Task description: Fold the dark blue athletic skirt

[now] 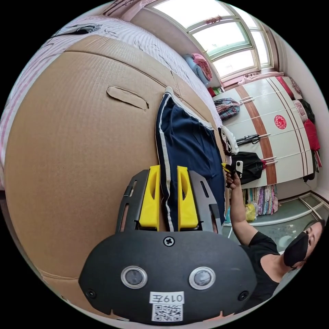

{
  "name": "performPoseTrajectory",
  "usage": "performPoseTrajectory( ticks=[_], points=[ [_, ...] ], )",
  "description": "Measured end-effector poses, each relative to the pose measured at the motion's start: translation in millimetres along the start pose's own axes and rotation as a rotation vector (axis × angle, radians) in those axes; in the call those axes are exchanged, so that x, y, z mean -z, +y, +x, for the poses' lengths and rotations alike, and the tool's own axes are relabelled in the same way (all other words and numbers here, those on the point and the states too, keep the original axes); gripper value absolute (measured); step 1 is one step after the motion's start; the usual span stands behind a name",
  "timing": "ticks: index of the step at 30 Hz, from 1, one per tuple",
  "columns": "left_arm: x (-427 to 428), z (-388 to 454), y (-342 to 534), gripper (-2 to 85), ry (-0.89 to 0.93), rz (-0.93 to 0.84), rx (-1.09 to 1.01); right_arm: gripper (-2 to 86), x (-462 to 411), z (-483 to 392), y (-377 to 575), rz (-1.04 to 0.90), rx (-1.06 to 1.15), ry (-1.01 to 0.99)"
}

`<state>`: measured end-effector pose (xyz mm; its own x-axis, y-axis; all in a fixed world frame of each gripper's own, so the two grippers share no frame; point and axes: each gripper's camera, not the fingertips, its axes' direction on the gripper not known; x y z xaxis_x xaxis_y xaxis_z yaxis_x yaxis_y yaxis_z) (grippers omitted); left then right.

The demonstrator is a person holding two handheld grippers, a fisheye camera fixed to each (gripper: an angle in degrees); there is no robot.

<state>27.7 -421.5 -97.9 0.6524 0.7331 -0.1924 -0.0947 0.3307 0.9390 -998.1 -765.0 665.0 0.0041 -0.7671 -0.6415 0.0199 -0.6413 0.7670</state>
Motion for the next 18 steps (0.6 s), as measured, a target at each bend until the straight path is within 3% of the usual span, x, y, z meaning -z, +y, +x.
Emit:
performPoseTrajectory(
  ticks=[7, 18],
  points=[
    [9.2, 23.9, -0.1, 1.8, -0.147, -0.042, -0.068, -0.1, 16.1, -15.6, -4.7, -0.029, 0.032, 0.100],
    [24.9, 23.3, 5.2, 2.5, -0.136, -0.077, -0.105, 0.8, 39.7, -19.0, -6.3, -0.021, 0.030, 0.087]
  ],
)
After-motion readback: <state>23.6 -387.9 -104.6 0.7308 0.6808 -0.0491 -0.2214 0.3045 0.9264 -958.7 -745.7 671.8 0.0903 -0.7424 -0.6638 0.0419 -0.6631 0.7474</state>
